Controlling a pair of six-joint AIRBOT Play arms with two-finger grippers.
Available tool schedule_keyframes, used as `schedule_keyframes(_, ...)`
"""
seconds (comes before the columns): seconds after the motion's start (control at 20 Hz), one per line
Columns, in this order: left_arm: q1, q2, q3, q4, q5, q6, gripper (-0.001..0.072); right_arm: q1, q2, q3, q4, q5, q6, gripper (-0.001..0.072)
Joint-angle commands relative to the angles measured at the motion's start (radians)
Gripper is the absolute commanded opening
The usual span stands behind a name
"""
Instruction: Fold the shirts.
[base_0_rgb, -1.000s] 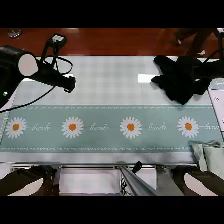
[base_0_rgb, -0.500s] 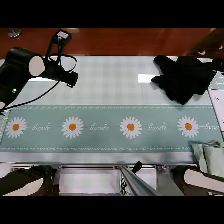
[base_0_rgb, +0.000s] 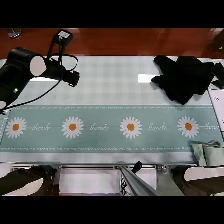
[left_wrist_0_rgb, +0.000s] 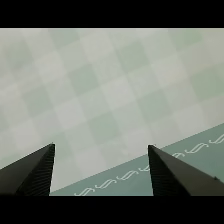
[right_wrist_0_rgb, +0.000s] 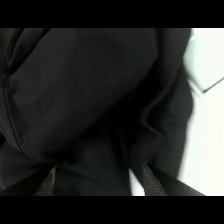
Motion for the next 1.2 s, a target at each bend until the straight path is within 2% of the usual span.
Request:
schedule_keyframes(0.0,0.001,0.0,0.0,-0.013,0.002,0.0,0.0708,0.051,-0.065,0.002,0.028,-0.071,0.001,0.0611)
schedule_keyframes(0.15,0.001,0.0,0.0,-0.017,0.002,0.0,0.0708,0.105,-0.1,0.002,0.013,-0.092,0.002,0.0611)
schedule_keyframes(0.55,0.001,0.0,0.001,-0.02,0.002,0.0,0.0708,0.149,-0.169,0.002,-0.063,-0.034,0.017,0.0601)
schedule_keyframes(0.6,0.001,0.0,0.001,-0.02,0.002,0.0,0.0708,0.149,-0.176,0.002,-0.059,-0.027,0.017,0.0568)
schedule_keyframes(0.65,0.001,0.0,0.001,-0.02,0.002,0.0,0.0708,0.152,-0.187,0.002,-0.054,-0.009,0.016,0.0499)
schedule_keyframes(0.7,0.001,0.0,0.001,-0.02,0.003,0.0,0.0708,0.154,-0.194,0.002,-0.054,0.01,0.01,0.0392)
schedule_keyframes(0.85,0.001,0.0,0.001,-0.02,0.003,0.0,0.0708,0.178,-0.203,0.003,-0.042,0.033,-0.05,0.0225)
schedule_keyframes(0.95,0.001,0.0,0.001,-0.02,0.003,0.0,0.0708,0.19,-0.198,0.016,-0.026,0.039,-0.102,0.0057)
schedule_keyframes(1.0,0.001,0.0,0.001,-0.02,0.003,0.0,0.0708,0.193,-0.19,0.027,-0.024,0.04,-0.119,0.0021)
schedule_keyframes(1.15,0.001,0.0,0.001,-0.019,0.003,0.0,0.0708,0.193,-0.127,0.077,-0.028,0.038,-0.177,0.0021)
